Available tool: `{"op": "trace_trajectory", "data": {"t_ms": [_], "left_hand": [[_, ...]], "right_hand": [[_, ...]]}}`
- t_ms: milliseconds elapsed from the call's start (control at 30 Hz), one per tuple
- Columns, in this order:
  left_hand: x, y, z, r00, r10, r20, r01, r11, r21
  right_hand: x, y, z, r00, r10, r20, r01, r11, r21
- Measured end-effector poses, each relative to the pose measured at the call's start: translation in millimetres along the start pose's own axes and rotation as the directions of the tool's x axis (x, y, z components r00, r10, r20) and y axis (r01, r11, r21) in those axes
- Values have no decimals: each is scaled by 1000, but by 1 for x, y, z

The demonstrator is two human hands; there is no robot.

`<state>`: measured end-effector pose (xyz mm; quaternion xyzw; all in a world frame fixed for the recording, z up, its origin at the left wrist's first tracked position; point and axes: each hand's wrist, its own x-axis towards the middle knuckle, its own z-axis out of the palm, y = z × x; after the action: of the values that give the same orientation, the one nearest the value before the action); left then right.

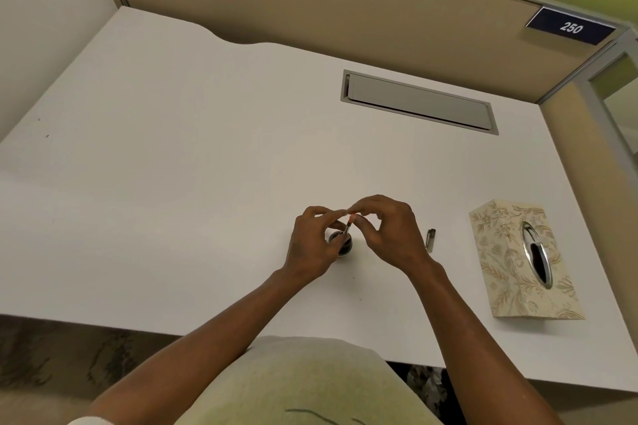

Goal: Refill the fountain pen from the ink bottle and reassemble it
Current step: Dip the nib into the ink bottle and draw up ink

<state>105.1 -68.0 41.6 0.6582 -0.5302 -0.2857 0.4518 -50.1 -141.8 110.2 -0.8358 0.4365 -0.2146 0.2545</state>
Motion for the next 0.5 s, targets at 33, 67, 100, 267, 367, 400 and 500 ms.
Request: {"op": "trace_trajectory", "data": {"t_ms": [33, 67, 100, 267, 367, 400, 500], "left_hand": [[0, -1, 0, 1000, -1, 1, 1, 1000, -3], [0, -2, 0, 1000, -3, 4, 3, 1000, -6], [0, -3, 0, 1000, -4, 6, 4, 1000, -7], [1, -6, 2, 1000, 5, 8, -5, 1000, 4], [1, -7, 2, 1000, 13, 8, -13, 1000, 8], [1, -7, 3, 1000, 14, 7, -14, 1000, 10], [0, -8, 3, 1000, 12, 7, -12, 1000, 14]], "right_hand": [[0, 1, 0, 1000, 3, 5, -3, 1000, -2], [0, 1, 0, 1000, 5, 8, -5, 1000, -2], [0, 2, 0, 1000, 7, 10, -7, 1000, -3], [0, 2, -1, 1000, -2, 8, 2, 1000, -3], [0, 2, 0, 1000, -13, -4, 13, 1000, -1], [-1, 2, 0, 1000, -18, -8, 18, 1000, -4], [-1, 0, 1, 999, -33, -30, 32, 999, -18]]}}
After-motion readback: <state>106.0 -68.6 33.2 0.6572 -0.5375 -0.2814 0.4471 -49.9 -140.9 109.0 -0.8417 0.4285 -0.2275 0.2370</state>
